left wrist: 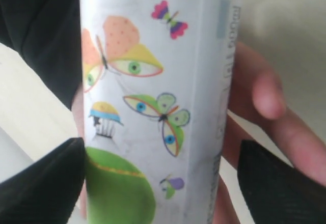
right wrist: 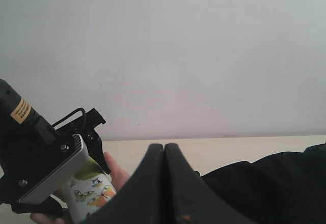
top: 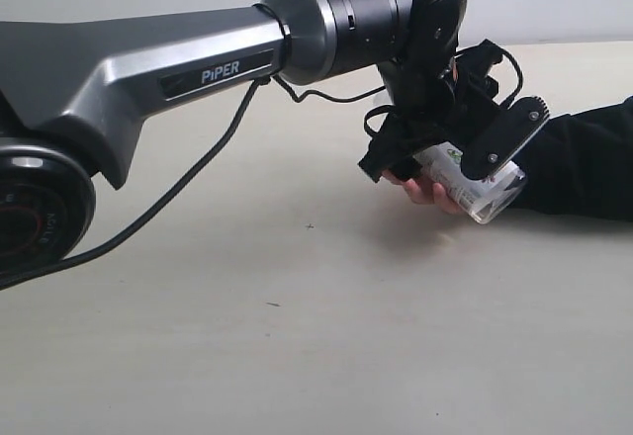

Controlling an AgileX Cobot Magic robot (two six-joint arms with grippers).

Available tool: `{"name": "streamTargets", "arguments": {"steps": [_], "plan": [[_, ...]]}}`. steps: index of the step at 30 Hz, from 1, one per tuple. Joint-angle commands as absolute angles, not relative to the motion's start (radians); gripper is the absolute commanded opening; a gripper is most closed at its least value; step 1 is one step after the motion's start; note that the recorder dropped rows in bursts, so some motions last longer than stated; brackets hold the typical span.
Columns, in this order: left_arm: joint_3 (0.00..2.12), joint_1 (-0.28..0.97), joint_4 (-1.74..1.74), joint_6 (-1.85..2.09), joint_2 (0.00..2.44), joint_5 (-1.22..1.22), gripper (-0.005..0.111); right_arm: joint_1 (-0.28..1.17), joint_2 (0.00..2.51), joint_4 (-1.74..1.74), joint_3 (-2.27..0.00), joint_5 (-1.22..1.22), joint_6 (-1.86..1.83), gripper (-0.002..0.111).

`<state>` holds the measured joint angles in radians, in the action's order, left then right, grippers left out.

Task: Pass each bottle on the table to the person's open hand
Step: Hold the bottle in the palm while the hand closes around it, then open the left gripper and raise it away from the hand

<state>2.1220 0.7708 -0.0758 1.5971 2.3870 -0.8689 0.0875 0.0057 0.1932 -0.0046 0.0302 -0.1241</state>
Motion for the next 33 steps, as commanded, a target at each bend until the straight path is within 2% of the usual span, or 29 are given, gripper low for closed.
{"name": "streamTargets", "arguments": {"steps": [1,12,19,25,33], "plan": [[2.121,0.769,-0.075,1.589,2.362,-0.88,0.078,0.083,0.0,0.195,0.0,0.016,-0.128,0.0],[2.121,0.769,-0.086,1.52,2.27,-0.906,0.078,0.083,0.0,0.195,0.0,0.016,-0.128,0.0],[2.121,0.769,-0.088,1.378,2.15,-1.054,0.078,0.083,0.0,0.195,0.0,0.016,-0.128,0.0],[2.121,0.769,-0.088,1.043,2.08,-1.21,0.078,0.083,0.0,0.195,0.0,0.016,-0.128,0.0],[2.1,0.769,-0.213,0.526,2.014,-1.221,0.078,0.083,0.0,0.195,0.0,0.016,-0.128,0.0]]}}
